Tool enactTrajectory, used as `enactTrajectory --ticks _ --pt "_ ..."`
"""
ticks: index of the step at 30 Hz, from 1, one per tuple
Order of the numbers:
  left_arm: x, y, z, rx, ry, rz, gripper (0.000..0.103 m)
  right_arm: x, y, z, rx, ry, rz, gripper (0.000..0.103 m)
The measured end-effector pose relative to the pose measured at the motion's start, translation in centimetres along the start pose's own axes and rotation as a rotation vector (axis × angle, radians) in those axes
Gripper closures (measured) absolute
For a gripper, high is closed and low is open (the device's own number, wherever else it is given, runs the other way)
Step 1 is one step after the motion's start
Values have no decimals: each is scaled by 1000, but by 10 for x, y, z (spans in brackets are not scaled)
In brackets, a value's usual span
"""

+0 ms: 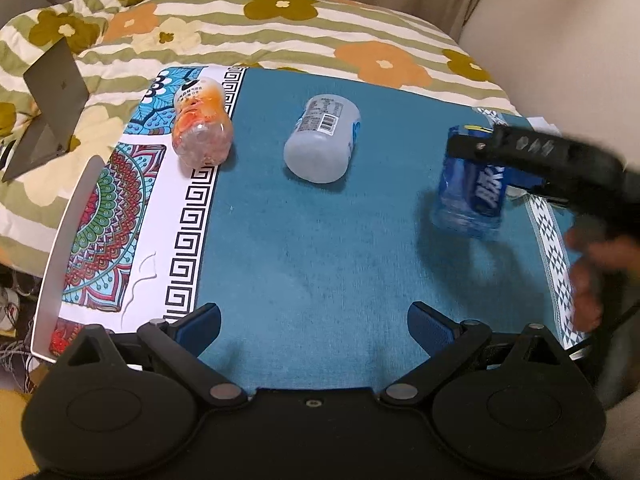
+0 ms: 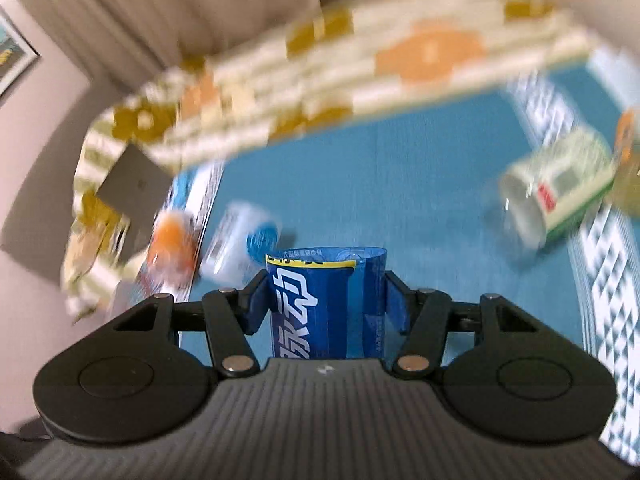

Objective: Flip cup upright
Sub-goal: 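Rotate the cup opening-up with the right tool and lower it onto the cloth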

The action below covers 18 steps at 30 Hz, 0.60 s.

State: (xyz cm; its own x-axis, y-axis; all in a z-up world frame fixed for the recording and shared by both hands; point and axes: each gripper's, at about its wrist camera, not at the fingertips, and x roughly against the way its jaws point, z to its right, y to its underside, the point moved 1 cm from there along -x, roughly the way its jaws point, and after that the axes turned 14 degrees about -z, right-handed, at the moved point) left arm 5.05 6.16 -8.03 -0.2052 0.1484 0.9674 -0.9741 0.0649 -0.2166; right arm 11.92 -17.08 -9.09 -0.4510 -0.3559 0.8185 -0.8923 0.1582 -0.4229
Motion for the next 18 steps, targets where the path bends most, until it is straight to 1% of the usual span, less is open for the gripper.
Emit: enactTrajectory --ticks 3,4,7,12,15,18 --pt "-5 3 -4 -32 -16 1 2 -8 26 -10 63 32 181 30" --pt "-8 3 -5 -43 -21 -6 2 -10 32 -14 93 52 224 30" --pt "-18 5 -9 -61 -19 -36 2 -21 44 -23 168 104 296 30" --pt "-24 6 -9 -66 -3 -44 2 -35 56 -21 182 149 310 29" --pt "-24 8 -5 -80 -3 -42 2 -34 64 -22 215 155 321 29" --pt "-26 9 -2 -93 -5 -51 2 -33 72 -23 252 179 318 30"
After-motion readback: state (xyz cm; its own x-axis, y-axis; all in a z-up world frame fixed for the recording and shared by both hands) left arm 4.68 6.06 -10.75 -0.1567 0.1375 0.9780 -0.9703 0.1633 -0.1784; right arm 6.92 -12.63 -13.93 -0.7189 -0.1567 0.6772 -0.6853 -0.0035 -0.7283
